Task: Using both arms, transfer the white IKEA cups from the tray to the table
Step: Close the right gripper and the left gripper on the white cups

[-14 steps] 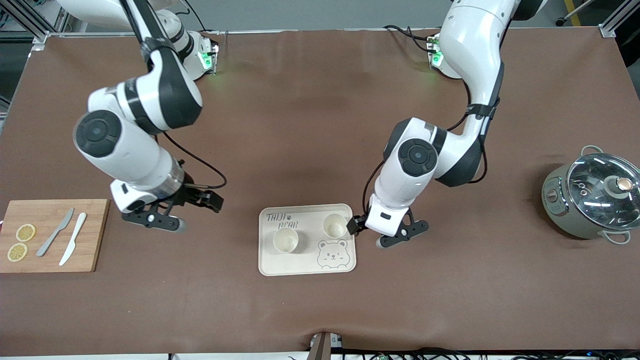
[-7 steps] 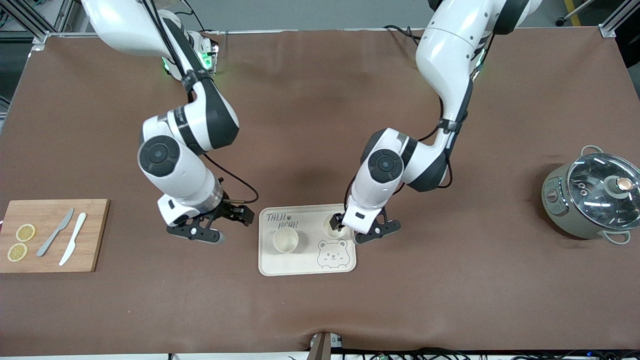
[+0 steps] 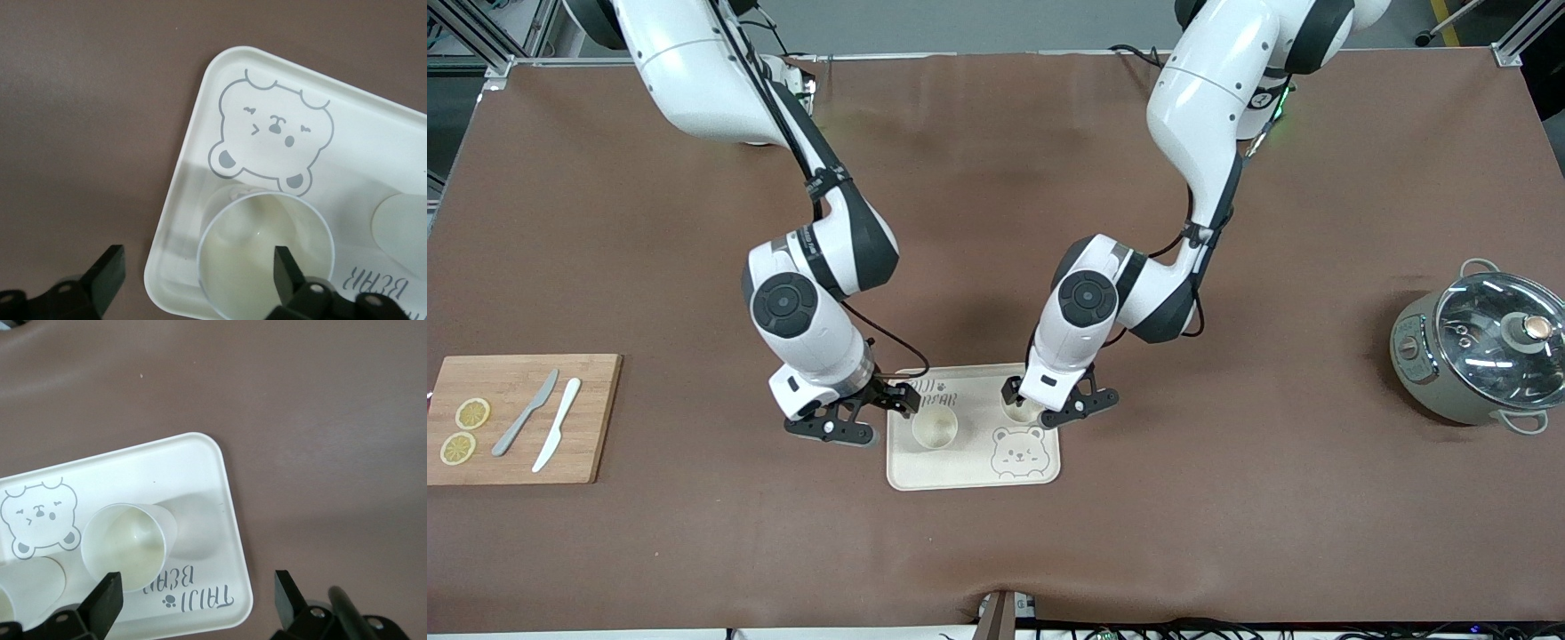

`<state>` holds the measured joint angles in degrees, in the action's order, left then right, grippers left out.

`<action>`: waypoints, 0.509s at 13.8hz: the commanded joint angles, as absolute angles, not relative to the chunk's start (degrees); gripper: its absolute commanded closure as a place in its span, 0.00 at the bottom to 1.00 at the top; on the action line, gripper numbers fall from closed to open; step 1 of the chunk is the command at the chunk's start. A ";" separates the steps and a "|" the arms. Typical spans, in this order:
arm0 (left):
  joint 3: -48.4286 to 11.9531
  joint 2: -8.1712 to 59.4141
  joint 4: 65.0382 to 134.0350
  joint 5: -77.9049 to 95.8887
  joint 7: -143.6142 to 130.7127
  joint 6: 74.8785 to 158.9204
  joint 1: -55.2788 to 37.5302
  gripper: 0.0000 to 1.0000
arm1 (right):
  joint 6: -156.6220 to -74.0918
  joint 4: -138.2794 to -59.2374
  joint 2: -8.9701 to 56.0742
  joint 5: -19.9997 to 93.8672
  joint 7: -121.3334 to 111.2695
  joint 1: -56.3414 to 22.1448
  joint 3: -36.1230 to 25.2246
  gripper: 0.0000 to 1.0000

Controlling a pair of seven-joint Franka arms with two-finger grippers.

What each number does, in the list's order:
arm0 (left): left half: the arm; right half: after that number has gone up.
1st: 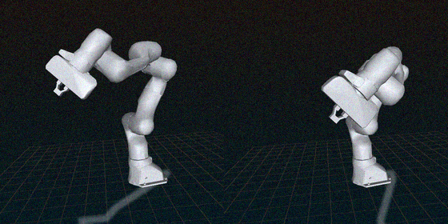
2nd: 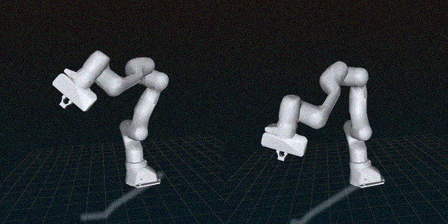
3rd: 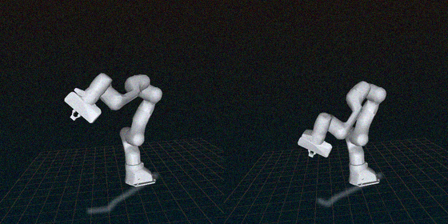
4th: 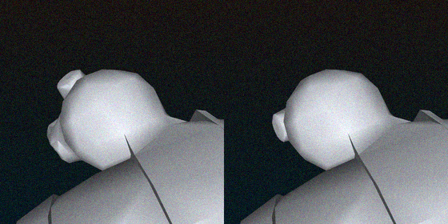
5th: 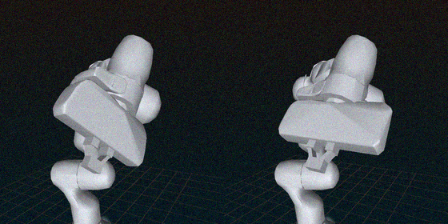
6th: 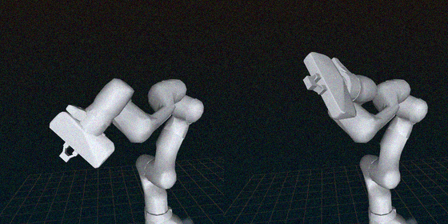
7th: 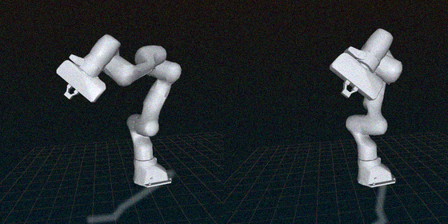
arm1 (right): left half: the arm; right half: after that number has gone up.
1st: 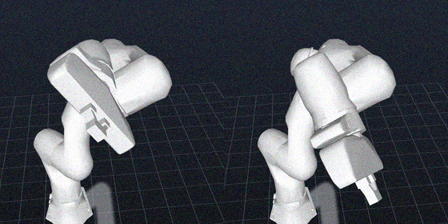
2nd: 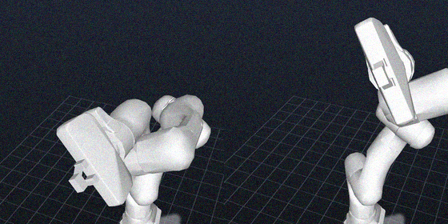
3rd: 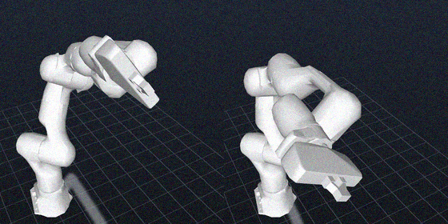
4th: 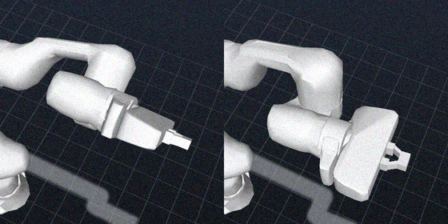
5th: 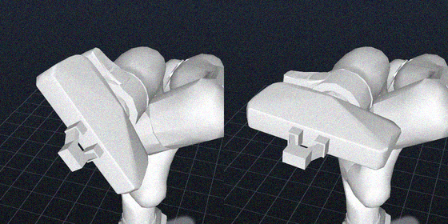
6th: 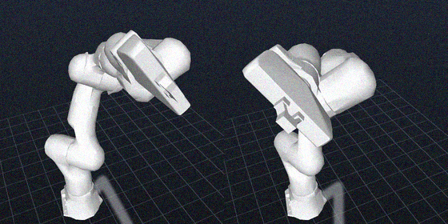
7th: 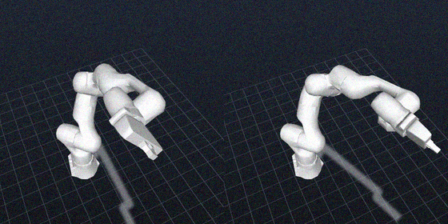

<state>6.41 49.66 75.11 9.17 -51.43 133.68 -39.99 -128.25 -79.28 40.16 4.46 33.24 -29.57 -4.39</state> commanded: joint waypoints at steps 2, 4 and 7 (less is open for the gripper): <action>7.03 50.01 74.18 10.37 -52.29 134.21 -40.34 0.64 | -131.12 -76.99 43.76 4.57 34.10 -30.32 -4.92 0.00; 7.03 49.92 74.18 10.37 -52.38 134.65 -40.34 0.82 | -132.79 -76.03 45.52 4.57 34.19 -30.41 -4.92 0.00; 7.03 49.66 74.09 10.37 -52.64 134.74 -40.43 1.00 | -133.94 -73.83 48.16 4.48 34.36 -30.85 -4.92 0.00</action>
<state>6.49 49.67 74.77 9.17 -51.84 134.42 -39.97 -133.75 -77.37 45.52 4.46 33.26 -29.99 -4.41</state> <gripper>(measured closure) 0.802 0.000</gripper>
